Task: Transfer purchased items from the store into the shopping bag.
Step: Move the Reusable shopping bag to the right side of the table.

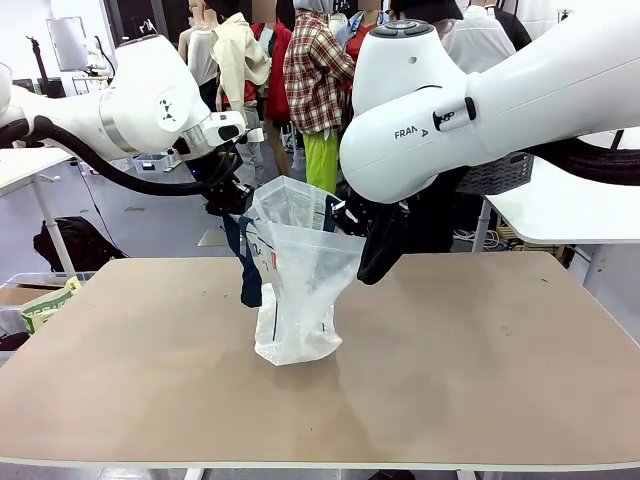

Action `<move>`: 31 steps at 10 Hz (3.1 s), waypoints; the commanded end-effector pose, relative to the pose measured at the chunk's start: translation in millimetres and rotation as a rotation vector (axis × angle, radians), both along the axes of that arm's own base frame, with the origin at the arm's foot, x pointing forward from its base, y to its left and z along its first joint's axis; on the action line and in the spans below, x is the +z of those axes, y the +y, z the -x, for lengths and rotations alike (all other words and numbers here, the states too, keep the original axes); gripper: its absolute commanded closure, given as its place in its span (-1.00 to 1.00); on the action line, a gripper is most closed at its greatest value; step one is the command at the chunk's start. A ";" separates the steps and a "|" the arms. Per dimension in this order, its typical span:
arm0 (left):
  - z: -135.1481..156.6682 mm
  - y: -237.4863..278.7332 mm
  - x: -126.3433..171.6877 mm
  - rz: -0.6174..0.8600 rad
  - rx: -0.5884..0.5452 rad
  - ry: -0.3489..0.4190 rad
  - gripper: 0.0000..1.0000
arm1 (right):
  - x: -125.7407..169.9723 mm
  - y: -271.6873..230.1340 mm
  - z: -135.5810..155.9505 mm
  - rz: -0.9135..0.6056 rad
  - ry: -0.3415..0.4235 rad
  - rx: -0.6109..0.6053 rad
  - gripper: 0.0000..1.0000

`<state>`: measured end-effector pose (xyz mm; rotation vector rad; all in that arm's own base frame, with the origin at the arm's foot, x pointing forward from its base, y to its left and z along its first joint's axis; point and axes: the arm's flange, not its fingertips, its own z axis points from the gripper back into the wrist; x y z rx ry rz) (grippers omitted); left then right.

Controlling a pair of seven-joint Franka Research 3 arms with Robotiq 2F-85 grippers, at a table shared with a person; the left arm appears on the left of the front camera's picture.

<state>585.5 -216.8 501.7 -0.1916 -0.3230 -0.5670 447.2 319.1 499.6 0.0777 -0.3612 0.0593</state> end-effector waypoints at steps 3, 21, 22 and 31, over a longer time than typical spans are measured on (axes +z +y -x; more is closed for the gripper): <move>-0.7 1.8 3.3 -0.022 0.005 0.000 1.00 | -0.3 -1.7 2.0 0.006 0.004 -0.003 1.00; -0.7 1.8 3.3 -0.022 0.005 0.000 1.00 | -0.3 -1.7 2.0 0.006 0.004 -0.003 1.00; -0.7 1.8 3.3 -0.022 0.005 0.000 1.00 | -0.3 -1.7 2.0 0.006 0.004 -0.003 1.00; -0.7 1.8 3.3 -0.022 0.005 0.000 1.00 | -0.3 -1.7 2.0 0.006 0.004 -0.003 1.00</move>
